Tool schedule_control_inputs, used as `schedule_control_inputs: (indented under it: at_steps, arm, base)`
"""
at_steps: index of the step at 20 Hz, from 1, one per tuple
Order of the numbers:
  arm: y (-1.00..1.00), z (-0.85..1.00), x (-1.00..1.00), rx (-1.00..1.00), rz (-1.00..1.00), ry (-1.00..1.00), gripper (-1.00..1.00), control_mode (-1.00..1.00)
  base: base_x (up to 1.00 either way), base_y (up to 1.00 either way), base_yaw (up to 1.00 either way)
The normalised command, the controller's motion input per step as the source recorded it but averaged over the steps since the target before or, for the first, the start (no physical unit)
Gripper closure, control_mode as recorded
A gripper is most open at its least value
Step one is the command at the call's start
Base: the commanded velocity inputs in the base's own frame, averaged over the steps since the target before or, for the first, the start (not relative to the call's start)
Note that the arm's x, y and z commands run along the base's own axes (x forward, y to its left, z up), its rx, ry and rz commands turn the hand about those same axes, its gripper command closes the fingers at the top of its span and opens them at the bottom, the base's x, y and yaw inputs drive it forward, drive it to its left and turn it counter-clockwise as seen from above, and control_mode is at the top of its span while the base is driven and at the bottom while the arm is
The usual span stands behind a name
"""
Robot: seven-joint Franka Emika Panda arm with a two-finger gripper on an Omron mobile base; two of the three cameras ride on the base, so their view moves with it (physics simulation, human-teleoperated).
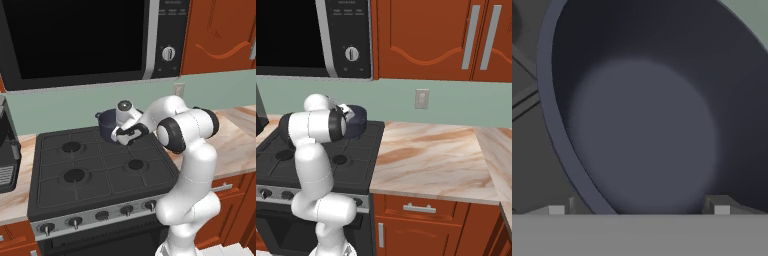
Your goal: Move the pot and pan from the stove into the sink.
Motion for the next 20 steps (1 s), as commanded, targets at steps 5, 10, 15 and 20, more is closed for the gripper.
schedule_control_inputs:
  at_steps: [5,10,15,20]
  arm:
    - [0.0,0.0,0.0,0.0,0.0,0.0,1.0,-1.0]
    - [-0.02,0.03,-0.05,0.0,0.0,0.0,1.0,-1.0]
    - [0.0,0.29,-0.07,0.01,0.0,0.0,1.0,-1.0]
    - [0.0,0.45,-0.15,0.0,-0.04,0.01,1.0,-1.0]
  base:
    - [0.0,0.0,0.0]
    - [0.0,0.0,0.0]
    - [0.0,0.0,0.0]
    - [0.0,0.0,0.0]
